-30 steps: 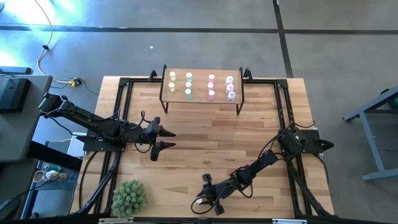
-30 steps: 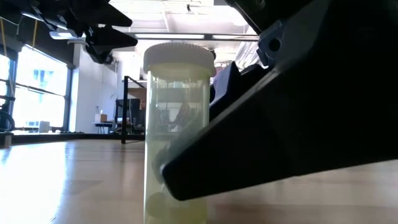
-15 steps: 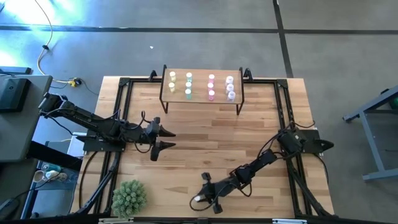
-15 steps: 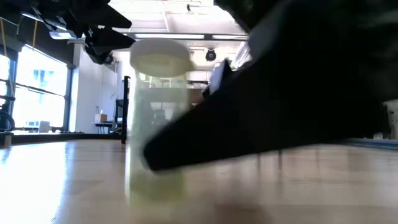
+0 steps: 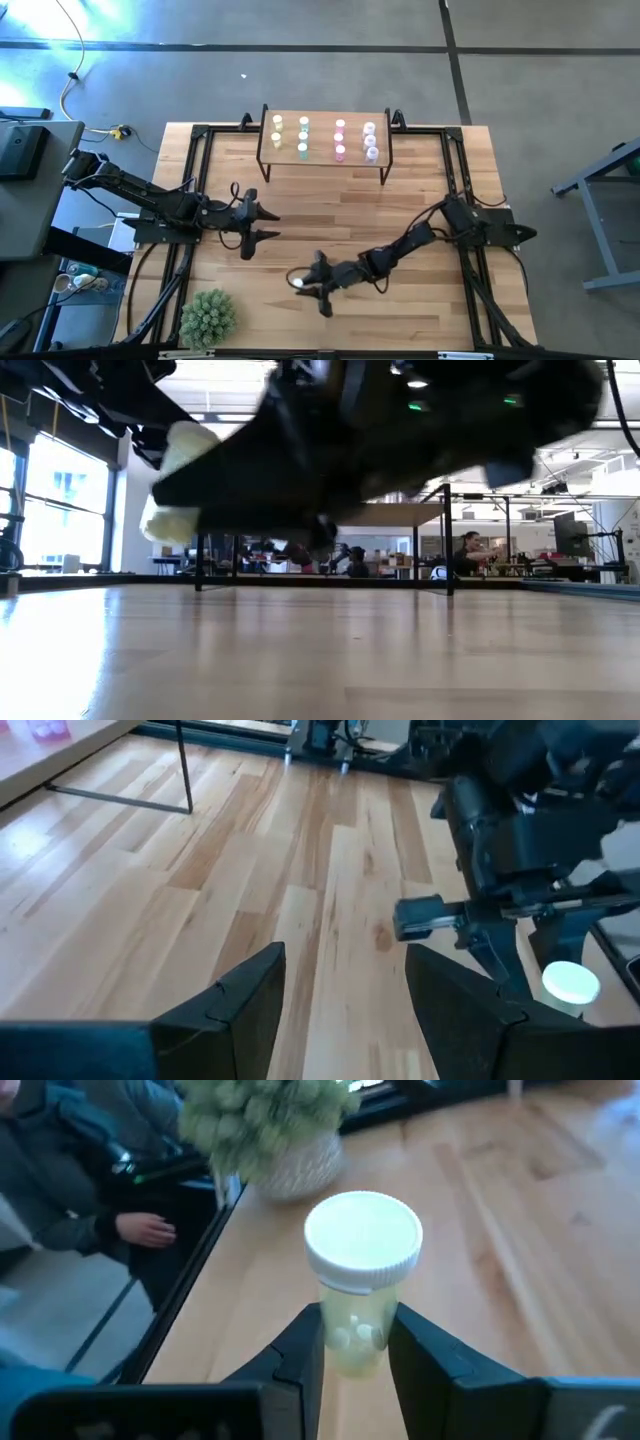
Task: Pick and place medicine bottles onto shelf by color
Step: Put the yellow pill bottle and align it with the other yellow pill bottle on the shelf
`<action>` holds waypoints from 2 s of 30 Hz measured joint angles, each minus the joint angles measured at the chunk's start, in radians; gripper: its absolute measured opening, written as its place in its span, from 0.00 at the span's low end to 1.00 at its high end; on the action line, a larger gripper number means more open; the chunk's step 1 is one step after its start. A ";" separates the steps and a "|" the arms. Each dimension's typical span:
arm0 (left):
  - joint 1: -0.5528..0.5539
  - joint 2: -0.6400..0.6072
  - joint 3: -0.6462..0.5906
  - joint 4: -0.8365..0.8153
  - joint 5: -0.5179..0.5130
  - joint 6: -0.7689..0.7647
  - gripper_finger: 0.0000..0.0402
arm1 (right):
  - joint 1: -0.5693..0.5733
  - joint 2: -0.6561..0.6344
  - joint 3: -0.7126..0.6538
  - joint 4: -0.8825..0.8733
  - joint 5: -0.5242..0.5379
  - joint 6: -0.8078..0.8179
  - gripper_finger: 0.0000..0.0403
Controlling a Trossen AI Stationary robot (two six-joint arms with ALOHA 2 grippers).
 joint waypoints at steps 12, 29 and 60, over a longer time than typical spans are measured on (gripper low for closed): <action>0.000 0.000 0.000 -0.015 0.114 0.151 0.49 | -0.142 -0.001 0.158 -0.237 -0.013 -0.088 0.21; 0.029 -0.003 0.000 -0.042 0.133 0.256 0.49 | -0.152 -0.132 0.286 -0.578 -0.011 -0.325 0.21; 0.155 -0.064 0.002 -0.025 0.077 0.275 0.49 | -0.291 -0.236 0.285 -0.715 0.044 -0.394 0.21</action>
